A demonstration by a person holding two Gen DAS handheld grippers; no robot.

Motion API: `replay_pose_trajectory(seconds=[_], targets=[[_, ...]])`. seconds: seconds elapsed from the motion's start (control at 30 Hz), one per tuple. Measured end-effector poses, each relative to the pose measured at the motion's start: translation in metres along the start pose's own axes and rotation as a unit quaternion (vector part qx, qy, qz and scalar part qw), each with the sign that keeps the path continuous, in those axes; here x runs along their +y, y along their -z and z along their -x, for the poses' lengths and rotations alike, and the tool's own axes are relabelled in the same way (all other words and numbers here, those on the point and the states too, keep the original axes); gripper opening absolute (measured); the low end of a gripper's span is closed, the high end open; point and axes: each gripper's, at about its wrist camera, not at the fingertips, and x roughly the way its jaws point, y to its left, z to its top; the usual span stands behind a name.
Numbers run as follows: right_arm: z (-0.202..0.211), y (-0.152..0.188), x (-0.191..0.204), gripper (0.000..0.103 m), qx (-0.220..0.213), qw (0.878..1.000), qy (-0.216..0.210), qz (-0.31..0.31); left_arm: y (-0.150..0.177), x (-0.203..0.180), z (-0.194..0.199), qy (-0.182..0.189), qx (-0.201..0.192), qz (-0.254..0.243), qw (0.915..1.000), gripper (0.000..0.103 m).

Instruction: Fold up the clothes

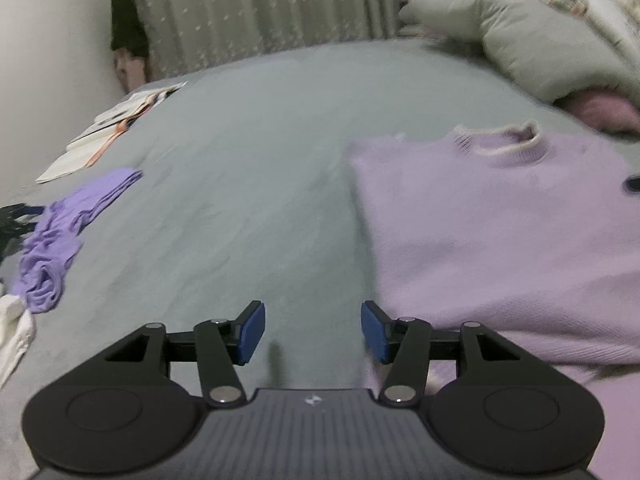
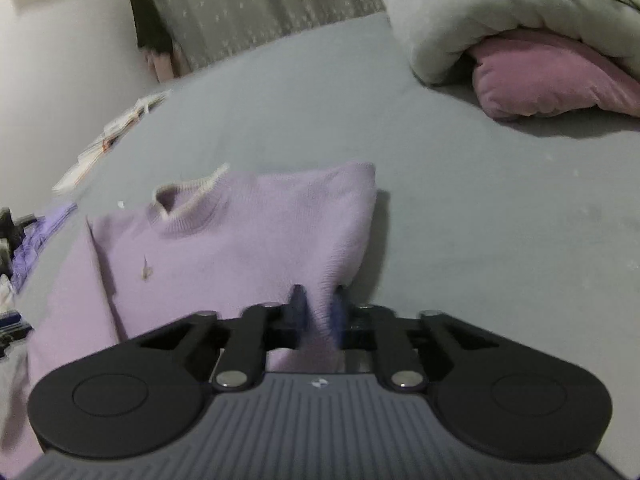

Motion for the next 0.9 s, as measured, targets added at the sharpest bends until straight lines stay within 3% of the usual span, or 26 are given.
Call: replay_pose_trajectory(seconds=[0.13,0.27,0.37,0.5,0.7,0.8,0.83,0.9], targets=[[0.008,-0.001,-0.030,0.011,-0.007,0.999,-0.010,-0.049,0.000,-0.001,-0.005,0.004,0.007,-0.001,1.0000,0.054],[-0.005,0.006,-0.017,0.013,0.012,1.000,0.021,-0.005,-0.001,-0.002,-0.003,0.006,0.001,-0.002,1.0000,0.054],[0.004,0.003,-0.010,0.026,0.003,0.999,0.032,-0.002,-0.002,0.003,0.001,0.005,-0.001,0.006,1.0000,0.054],[0.038,0.004,0.008,0.037,-0.037,0.995,0.082,0.052,-0.006,0.015,0.016,0.014,-0.017,0.033,0.9992,0.054],[0.061,0.028,0.046,0.043,-0.005,0.995,0.013,0.094,-0.005,0.014,0.023,0.028,-0.015,0.016,0.9994,0.055],[0.056,0.049,0.064,0.048,0.045,0.991,-0.030,0.119,0.000,0.001,0.016,0.040,0.007,-0.032,0.9987,0.055],[0.052,0.056,0.070,0.048,0.064,0.988,-0.034,0.135,0.001,-0.004,0.015,0.032,0.007,-0.047,0.9984,0.055],[0.044,0.064,0.089,0.048,0.060,0.976,0.006,0.209,0.003,-0.007,0.013,0.019,0.005,-0.061,0.9979,0.057]])
